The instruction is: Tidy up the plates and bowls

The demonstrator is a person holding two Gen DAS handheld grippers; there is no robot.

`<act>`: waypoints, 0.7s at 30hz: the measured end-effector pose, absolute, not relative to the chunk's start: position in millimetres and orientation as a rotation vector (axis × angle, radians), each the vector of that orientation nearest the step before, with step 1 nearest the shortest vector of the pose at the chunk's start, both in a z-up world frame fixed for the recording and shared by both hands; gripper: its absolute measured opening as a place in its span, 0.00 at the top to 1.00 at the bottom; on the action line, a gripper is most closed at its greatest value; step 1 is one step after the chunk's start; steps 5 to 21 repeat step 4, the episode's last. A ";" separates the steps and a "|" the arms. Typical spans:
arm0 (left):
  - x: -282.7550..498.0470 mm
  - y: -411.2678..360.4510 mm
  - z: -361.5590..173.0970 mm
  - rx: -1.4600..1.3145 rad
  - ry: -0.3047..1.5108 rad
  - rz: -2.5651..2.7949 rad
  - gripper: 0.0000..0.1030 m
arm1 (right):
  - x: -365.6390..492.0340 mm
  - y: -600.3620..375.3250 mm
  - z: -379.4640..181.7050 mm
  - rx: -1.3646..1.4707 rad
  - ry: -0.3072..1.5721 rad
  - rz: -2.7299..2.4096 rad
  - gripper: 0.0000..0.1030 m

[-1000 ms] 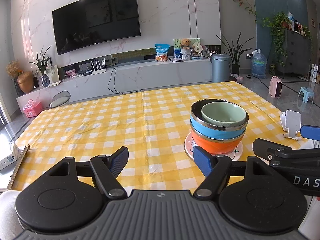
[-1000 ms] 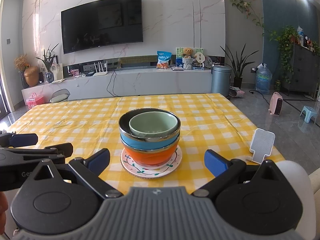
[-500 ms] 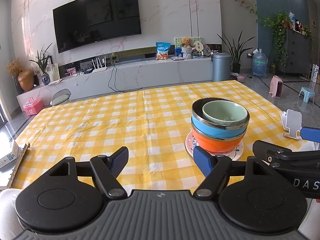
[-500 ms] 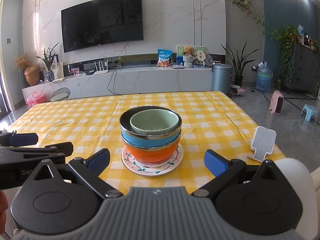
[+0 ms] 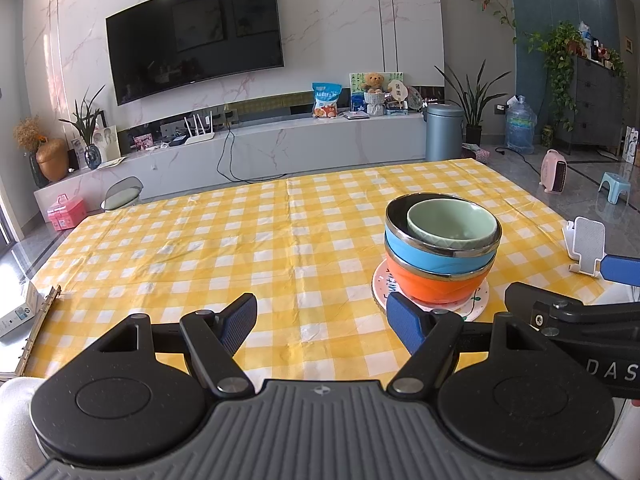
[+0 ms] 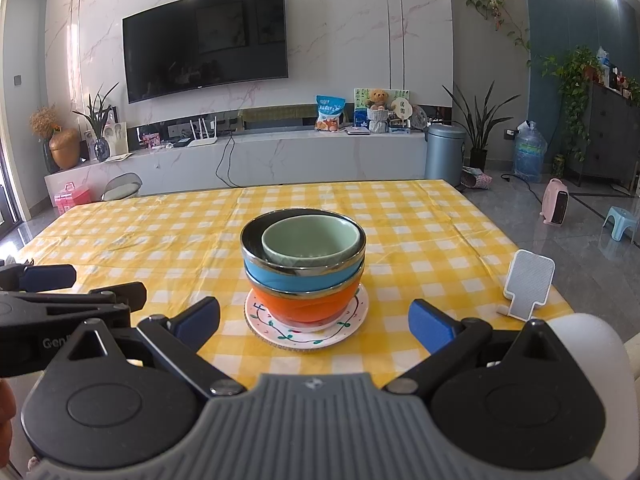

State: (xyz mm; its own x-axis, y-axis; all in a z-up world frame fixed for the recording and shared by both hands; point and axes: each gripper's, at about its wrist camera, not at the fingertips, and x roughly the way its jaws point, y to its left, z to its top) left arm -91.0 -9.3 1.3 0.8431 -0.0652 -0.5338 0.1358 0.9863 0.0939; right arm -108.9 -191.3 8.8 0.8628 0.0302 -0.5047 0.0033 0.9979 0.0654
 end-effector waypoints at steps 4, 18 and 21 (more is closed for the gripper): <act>-90.6 -9.5 1.5 0.129 0.558 -0.106 0.16 | -108.0 -191.8 8.2 0.066 0.532 0.016 0.04; -90.6 -9.5 1.5 0.129 0.558 -0.106 0.16 | -108.0 -191.8 8.2 0.066 0.532 0.016 0.04; -90.6 -9.5 1.5 0.129 0.558 -0.106 0.16 | -108.0 -191.8 8.2 0.066 0.532 0.016 0.04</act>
